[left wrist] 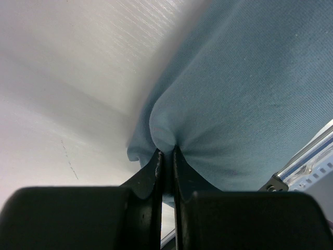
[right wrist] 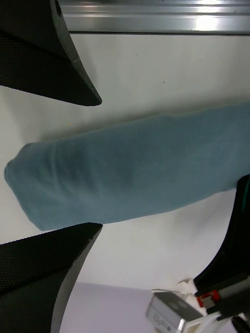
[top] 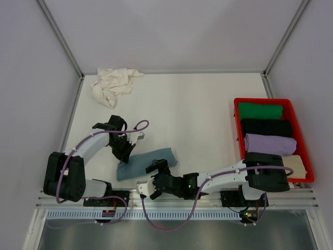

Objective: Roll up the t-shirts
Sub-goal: Roll the tshirt

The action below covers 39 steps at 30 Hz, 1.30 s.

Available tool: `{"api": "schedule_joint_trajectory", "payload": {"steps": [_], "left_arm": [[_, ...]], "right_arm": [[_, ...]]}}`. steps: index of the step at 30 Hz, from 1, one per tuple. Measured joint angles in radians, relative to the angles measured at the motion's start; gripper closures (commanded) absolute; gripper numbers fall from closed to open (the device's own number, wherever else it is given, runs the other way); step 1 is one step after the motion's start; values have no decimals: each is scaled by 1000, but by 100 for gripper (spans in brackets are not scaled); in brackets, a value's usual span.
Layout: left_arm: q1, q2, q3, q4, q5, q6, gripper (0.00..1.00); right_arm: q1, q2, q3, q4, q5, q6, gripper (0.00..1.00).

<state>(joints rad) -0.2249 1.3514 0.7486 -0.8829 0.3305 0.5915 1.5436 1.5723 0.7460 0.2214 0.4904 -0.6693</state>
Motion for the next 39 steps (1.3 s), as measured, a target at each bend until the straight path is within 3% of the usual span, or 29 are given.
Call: {"api": "schedule_joint_trajectory", "payload": {"steps": [10,25,33,37,39], "left_arm": [[0,4,0,0,3,0,92],[0,13,0,-1,3,19,92],[0,14,4,-8,8,45,88],[2,14,19,-23,10,53,67],[10,11,42,-35,9,54,61]], "right_arm": [[-34,209,175,-102,-86,-111,2],[-143,328,359,-242,-165,-121,3],[-180,345,402,-323,-235,-152,30],[-201,367,457,-403,-278,-168,52],[-214,375,501,-462,-306,-160,57]]}}
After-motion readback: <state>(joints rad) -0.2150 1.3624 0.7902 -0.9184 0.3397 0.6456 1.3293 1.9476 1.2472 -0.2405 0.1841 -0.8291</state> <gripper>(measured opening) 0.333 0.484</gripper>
